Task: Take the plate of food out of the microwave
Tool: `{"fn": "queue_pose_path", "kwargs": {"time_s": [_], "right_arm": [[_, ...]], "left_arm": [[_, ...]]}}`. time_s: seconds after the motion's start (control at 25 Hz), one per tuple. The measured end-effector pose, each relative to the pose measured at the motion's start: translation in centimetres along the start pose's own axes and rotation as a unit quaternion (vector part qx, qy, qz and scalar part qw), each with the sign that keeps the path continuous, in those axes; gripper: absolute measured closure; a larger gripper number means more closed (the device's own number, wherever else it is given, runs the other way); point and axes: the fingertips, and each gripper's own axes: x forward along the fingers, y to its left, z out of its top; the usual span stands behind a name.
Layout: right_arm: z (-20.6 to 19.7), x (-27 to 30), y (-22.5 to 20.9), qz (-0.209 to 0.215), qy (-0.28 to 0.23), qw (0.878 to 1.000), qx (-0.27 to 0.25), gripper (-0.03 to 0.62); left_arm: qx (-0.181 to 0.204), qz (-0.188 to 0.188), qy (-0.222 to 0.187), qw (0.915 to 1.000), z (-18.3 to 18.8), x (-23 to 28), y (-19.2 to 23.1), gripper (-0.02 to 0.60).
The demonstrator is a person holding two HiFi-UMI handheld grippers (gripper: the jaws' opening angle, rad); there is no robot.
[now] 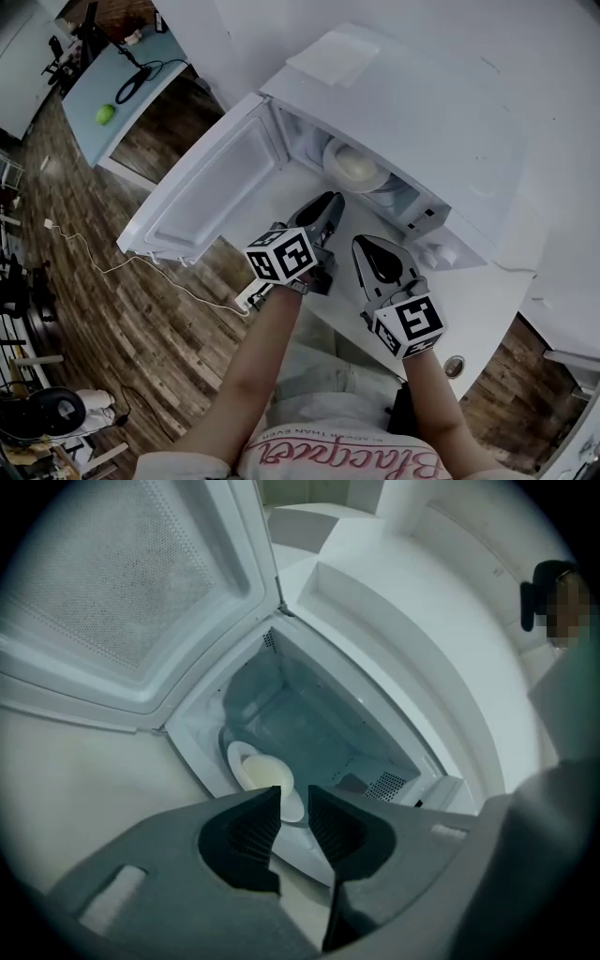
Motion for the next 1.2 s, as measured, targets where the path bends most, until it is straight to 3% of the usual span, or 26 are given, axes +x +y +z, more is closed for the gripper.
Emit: {"fn": "queue_pose_path", "kwargs": {"time_s": [0.32,0.76,1.0,1.2], "right_arm": [[-1.0,1.1,-1.1,-0.013,0.017,1.0,0.016,0.588],[-2.0,2.4,-3.0,-0.028,0.038,0.998,0.037,0.588],[-2.3,3.0,-3.1,-0.03,0.048,0.998,0.037,0.588],[-2.1,3.3,-3.2,-0.034,0.05,0.998,0.035,0.588]], "left_arm": [[-0.086,0.023,0.018,0.9959,-0.6,2.2,3.7,0.488],[-0.143,0.013,0.031,0.9892,-0.4,5.0,5.2,0.488],[-0.177,0.053,0.05,0.9814,-0.2,5.4,6.1,0.488],[-0.208,0.111,0.086,0.9679,-0.5,5.7,6.6,0.493]]}}
